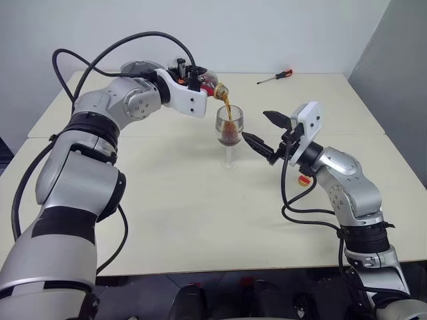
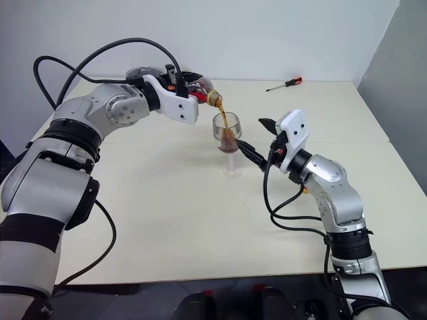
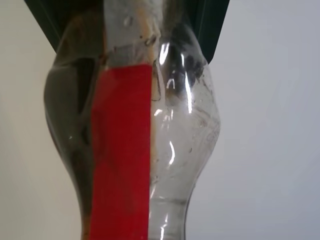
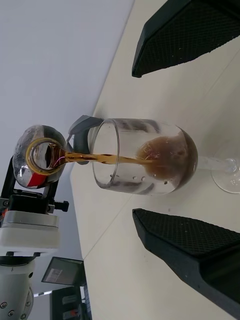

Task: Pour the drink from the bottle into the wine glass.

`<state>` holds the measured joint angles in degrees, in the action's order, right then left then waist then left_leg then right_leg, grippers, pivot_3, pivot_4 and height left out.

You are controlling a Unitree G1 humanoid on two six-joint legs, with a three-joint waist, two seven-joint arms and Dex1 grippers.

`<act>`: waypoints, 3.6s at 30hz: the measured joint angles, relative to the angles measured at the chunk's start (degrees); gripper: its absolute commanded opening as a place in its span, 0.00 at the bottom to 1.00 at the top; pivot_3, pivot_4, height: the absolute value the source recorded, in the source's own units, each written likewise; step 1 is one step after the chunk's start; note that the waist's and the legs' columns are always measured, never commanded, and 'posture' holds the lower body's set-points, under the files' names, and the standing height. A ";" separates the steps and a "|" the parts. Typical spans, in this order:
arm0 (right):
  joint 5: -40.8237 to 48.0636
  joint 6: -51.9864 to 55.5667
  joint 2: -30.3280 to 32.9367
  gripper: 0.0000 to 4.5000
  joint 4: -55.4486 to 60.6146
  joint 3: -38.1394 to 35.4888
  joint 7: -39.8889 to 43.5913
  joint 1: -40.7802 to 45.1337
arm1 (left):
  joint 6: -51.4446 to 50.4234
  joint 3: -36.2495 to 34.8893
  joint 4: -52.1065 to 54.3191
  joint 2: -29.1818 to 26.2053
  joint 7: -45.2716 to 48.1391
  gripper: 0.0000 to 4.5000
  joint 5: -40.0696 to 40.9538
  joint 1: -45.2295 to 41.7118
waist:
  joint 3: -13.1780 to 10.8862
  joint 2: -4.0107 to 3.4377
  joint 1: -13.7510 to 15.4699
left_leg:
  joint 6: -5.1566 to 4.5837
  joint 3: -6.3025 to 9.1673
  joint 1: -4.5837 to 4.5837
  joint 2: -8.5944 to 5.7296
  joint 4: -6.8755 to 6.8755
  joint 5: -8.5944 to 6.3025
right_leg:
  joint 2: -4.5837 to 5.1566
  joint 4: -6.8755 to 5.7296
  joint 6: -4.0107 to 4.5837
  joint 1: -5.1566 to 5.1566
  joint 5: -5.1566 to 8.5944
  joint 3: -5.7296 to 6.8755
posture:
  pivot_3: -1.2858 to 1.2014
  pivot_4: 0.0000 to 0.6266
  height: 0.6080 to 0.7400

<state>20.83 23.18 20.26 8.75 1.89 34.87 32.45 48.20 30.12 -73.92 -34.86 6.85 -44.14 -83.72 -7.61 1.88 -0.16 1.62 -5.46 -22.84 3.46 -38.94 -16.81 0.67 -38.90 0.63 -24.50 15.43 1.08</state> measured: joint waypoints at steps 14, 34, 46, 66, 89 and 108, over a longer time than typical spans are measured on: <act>0.00 0.00 -0.02 1.00 0.00 0.00 0.01 0.00 | -0.05 0.05 0.00 -0.05 -0.01 0.23 -0.02 -0.30 | 0.00 0.00 -0.01 | 0.00 -0.15 -0.01 -0.01 0.00 0.00 | 0.00 -0.05 -0.02 -0.29 0.01 -0.13 | 0.52 0.24 1.00; -0.01 0.00 -0.01 1.00 0.00 -0.01 0.02 0.00 | -0.27 0.08 -0.11 -0.15 -0.03 0.23 -0.57 -0.30 | 0.00 0.00 -0.04 | 0.01 -0.94 -0.05 0.01 0.00 0.00 | -0.01 -0.13 -0.02 -0.63 0.01 -0.36 | 0.52 0.24 1.00; -0.01 0.00 0.01 1.00 -0.02 -0.01 0.02 0.00 | -0.35 0.05 -0.20 -0.14 0.11 0.23 -0.54 -0.30 | 0.00 0.00 -0.04 | 0.01 -0.96 -0.05 0.01 0.00 0.00 | -0.01 -0.14 -0.02 -0.64 0.01 -0.37 | 0.52 0.24 1.00; -0.01 0.00 0.09 1.00 -0.02 -0.03 0.00 -0.04 | -4.51 -8.22 -0.40 3.21 12.49 0.23 12.62 4.92 | 0.00 0.00 -0.15 | 0.01 -0.96 -0.06 0.02 -0.01 0.01 | -0.01 -0.16 -0.02 -0.65 0.01 -0.36 | 0.52 0.24 1.00; 3.31 3.02 1.40 1.00 5.48 -0.02 1.84 -1.90 | -27.25 -29.34 11.09 7.78 24.99 0.23 37.95 16.33 | 0.01 0.00 -0.49 | 0.02 -0.72 -0.04 0.13 -0.04 0.01 | 0.04 -0.21 -0.02 -0.65 0.01 -0.43 | 0.52 0.24 1.00; 18.88 14.89 6.20 1.00 26.30 -1.30 2.27 -13.98 | -52.86 -47.44 47.25 8.77 7.66 0.23 51.68 48.76 | 0.05 0.06 -0.41 | 0.01 0.04 -0.08 0.13 -0.04 0.00 | 0.37 -0.17 -0.02 -0.43 0.01 -0.40 | 0.52 0.24 1.00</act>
<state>39.71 38.07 26.46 35.05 0.60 37.14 18.47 -4.66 -17.32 -26.67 -26.09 14.51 7.54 -34.96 -7.56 1.94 -0.57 1.63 -5.42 -22.92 3.59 -38.97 -16.81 1.04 -39.08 0.61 -24.93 15.44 0.68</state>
